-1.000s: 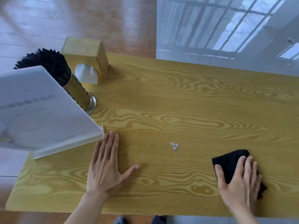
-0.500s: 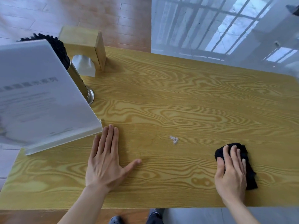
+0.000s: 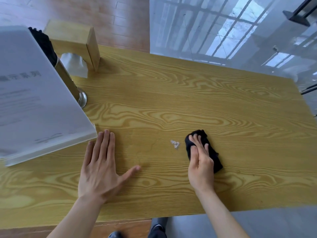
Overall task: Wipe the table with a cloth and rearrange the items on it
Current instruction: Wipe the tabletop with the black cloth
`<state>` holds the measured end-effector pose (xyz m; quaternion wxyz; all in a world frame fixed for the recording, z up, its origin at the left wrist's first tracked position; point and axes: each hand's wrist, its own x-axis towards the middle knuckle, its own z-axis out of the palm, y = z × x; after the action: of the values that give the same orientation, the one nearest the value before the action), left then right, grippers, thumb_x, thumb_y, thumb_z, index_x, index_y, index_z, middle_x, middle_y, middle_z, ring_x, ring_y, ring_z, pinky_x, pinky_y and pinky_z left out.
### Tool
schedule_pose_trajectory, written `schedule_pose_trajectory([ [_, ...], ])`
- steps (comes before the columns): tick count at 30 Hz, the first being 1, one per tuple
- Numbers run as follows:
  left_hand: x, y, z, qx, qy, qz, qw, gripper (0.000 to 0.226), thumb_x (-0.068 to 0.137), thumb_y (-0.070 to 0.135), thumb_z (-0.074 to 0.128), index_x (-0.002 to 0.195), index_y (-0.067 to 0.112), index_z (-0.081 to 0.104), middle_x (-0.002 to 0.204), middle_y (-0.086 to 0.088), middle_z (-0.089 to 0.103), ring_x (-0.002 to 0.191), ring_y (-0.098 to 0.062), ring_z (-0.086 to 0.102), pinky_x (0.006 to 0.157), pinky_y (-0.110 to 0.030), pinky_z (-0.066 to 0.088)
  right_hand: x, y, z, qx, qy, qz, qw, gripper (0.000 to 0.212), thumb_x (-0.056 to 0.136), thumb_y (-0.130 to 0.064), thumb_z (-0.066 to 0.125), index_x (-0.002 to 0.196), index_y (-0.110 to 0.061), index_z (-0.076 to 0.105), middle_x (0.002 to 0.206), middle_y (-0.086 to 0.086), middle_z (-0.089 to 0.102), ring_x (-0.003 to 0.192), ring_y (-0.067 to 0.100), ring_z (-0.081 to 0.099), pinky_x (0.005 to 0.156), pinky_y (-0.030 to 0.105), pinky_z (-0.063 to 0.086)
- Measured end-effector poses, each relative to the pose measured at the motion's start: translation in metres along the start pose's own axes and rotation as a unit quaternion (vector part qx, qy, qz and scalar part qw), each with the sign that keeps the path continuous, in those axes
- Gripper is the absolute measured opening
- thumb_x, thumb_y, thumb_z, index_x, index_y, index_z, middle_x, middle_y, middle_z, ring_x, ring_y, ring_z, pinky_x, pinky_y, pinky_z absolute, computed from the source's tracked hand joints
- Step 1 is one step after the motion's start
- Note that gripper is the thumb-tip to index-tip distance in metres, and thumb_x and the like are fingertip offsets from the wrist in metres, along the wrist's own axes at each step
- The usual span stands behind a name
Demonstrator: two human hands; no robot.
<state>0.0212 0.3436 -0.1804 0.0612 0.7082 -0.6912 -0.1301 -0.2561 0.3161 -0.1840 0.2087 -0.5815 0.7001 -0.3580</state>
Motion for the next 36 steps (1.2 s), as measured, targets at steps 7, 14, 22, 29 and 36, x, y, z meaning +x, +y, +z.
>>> schedule_pose_trajectory([
  [7,0.0,-0.003,0.0,-0.01,0.001,0.004,1.0,0.123,0.077,0.095,0.026,0.161,0.008,0.002,0.172,-0.009,-0.001,0.159,-0.019,-0.006,0.128,-0.048,0.008,0.0,-0.038,0.03,0.043,-0.103,-0.014,0.994,0.045,0.109,-0.036,0.029,0.149,-0.026,0.046,0.161,-0.006,0.037,0.153,-0.001,0.02,0.129,0.041,0.007],
  [14,0.001,-0.002,0.0,-0.007,-0.003,-0.001,1.0,0.124,0.076,0.096,0.024,0.161,0.008,-0.001,0.171,-0.009,-0.004,0.159,-0.019,-0.007,0.128,-0.049,0.01,-0.006,-0.028,0.035,-0.306,-0.09,-0.112,0.941,0.073,0.101,-0.065,0.022,0.162,-0.024,0.018,0.171,0.006,0.011,0.159,0.02,0.0,0.127,0.053,0.009],
  [22,0.002,-0.001,-0.001,-0.005,-0.007,-0.001,1.0,0.124,0.077,0.095,0.025,0.161,0.006,0.002,0.171,-0.01,-0.001,0.159,-0.021,-0.005,0.127,-0.05,0.013,0.005,-0.031,0.047,-0.314,-0.119,-0.145,0.931,0.067,0.105,-0.055,0.023,0.162,-0.021,0.017,0.171,0.007,0.009,0.159,0.022,0.001,0.127,0.051,0.014],
  [29,0.002,-0.001,-0.001,-0.007,-0.007,-0.001,1.0,0.123,0.078,0.094,0.026,0.161,0.007,0.003,0.171,-0.01,0.0,0.159,-0.02,-0.004,0.127,-0.049,0.013,0.024,-0.057,0.077,-0.172,-0.105,-0.074,0.977,0.059,0.106,-0.048,0.013,0.156,-0.027,0.034,0.169,-0.006,0.017,0.157,0.007,0.002,0.129,0.042,0.002],
  [36,0.001,-0.005,0.001,-0.031,0.009,0.01,0.999,0.113,0.085,0.088,0.025,0.162,0.007,0.003,0.171,-0.01,0.005,0.159,-0.019,0.001,0.127,-0.047,0.012,0.024,-0.093,0.104,-0.119,-0.216,-0.134,0.96,0.06,0.105,-0.047,0.01,0.158,-0.028,0.031,0.17,-0.008,0.012,0.156,0.002,-0.007,0.128,0.039,-0.004],
])
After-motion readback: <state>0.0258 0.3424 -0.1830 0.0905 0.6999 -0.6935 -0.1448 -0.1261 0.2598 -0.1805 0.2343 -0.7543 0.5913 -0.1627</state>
